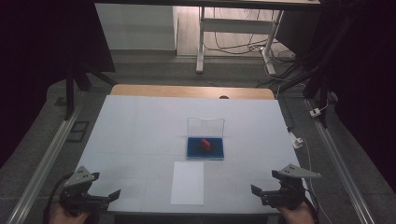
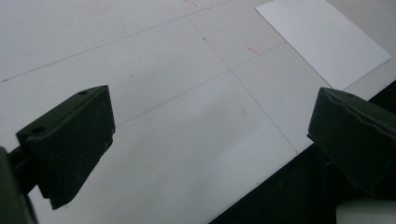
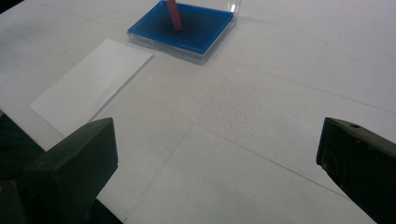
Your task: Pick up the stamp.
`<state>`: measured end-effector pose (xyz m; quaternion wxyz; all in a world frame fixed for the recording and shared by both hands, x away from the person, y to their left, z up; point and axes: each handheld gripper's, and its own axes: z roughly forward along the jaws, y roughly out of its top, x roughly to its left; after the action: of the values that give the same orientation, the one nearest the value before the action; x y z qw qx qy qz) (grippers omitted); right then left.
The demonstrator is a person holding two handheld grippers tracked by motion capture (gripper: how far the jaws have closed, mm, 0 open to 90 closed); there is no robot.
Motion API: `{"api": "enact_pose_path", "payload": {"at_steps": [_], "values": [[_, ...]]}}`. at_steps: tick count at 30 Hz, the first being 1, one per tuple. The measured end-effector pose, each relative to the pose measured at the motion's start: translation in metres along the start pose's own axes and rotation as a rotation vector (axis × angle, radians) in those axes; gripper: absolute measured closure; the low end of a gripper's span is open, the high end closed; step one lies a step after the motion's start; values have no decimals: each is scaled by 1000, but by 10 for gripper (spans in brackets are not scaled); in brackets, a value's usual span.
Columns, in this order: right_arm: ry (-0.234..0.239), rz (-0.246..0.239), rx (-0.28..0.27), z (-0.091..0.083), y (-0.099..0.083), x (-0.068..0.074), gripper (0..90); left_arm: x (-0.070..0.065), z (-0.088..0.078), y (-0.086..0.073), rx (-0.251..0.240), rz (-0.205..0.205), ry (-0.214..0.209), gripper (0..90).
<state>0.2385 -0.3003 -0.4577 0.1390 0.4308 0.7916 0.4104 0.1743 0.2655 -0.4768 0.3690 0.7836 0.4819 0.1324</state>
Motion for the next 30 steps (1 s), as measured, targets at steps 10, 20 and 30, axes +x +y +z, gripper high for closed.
{"api": "enact_pose_path", "payload": {"at_steps": [10, 20, 30], "values": [[16, -12, 20, 2, 0, 1, 0, -2, 2, 2, 16, 20, -16, 14], [11, -28, 24, 2, 1, 3, 0, -4, 5, 3, 36, 34, -7, 16], [-1, -64, 31, 3, 1, 7, 0, -4, 5, 3, 43, 34, -5, 18]]}}
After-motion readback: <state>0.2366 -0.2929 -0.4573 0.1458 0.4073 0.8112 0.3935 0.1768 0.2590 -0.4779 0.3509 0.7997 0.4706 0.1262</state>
